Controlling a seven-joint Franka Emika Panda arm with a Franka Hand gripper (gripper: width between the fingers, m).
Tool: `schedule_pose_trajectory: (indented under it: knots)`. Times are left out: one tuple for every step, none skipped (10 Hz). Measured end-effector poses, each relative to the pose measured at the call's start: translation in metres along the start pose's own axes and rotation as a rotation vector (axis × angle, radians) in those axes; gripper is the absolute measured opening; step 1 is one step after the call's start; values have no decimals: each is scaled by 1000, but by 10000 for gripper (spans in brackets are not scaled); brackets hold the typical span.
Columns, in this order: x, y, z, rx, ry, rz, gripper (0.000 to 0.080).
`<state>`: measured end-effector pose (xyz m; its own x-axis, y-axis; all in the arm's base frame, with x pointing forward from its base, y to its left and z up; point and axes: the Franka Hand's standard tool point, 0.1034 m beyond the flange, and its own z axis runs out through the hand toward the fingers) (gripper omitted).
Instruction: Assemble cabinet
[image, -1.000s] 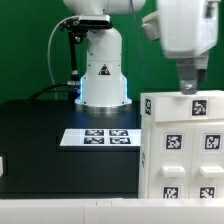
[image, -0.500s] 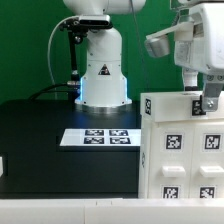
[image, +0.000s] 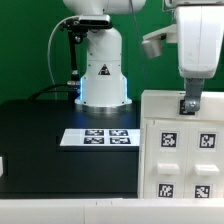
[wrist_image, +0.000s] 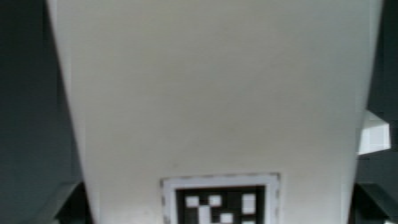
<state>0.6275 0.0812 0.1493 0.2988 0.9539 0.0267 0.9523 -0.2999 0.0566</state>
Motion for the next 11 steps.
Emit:
schedule_pose_trajectory:
  knots:
    - [0, 1, 0, -1, 1, 112, 556]
    - [-1, 3, 0, -2, 3, 224, 556]
    - [-4, 4, 0, -3, 4, 339, 556]
    - [-4, 5, 0, -4, 6, 460, 556]
    - [-5, 5, 1, 1, 13, 613, 556]
    - [-8, 6, 1, 25, 35, 810, 557]
    - [-8, 6, 1, 27, 39, 895, 557]
    - [-7, 6, 1, 29, 39, 946, 557]
    - [-7, 6, 1, 30, 38, 1024, 557]
    - [-7, 6, 1, 32, 37, 1088, 557]
    - [-7, 6, 1, 33, 38, 1171, 557]
